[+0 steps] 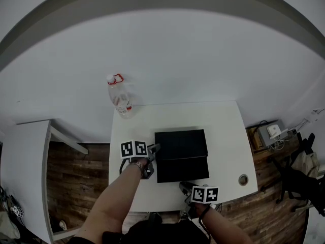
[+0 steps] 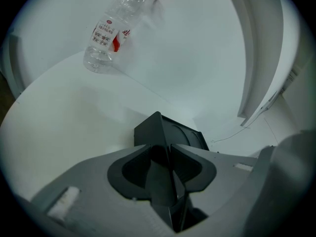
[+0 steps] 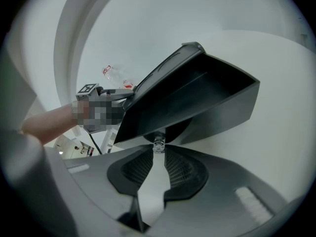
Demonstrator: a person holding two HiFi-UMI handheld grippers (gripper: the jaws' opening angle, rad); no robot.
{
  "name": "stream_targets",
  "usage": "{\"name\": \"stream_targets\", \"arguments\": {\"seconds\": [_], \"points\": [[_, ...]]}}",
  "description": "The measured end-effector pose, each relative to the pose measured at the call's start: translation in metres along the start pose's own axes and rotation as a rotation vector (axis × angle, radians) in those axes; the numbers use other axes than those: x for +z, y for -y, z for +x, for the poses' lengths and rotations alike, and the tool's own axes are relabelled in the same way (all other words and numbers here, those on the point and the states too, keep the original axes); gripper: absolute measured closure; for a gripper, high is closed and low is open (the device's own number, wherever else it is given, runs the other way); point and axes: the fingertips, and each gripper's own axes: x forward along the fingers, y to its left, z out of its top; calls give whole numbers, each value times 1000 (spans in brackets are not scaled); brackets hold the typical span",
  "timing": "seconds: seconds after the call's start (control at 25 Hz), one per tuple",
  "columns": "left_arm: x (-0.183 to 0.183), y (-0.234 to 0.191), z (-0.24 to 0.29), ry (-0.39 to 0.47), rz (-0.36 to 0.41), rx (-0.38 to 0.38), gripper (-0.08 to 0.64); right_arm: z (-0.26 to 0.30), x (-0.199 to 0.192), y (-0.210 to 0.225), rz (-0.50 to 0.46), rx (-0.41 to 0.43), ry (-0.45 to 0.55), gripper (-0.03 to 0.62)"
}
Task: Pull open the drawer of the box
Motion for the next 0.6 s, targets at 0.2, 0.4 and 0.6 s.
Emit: {"name": "stream_targets", "arguments": {"seconds": [0.2, 0.4, 0.6], "points": [[0, 0, 1, 1, -1, 0, 422, -3, -8, 3, 6, -2, -6, 518], [0, -1, 1, 3, -3, 3, 422, -5, -14, 5, 13, -6, -6, 518], [-1, -1, 1, 6, -4, 7, 422, -7, -15, 4, 20, 0, 3, 518]]}}
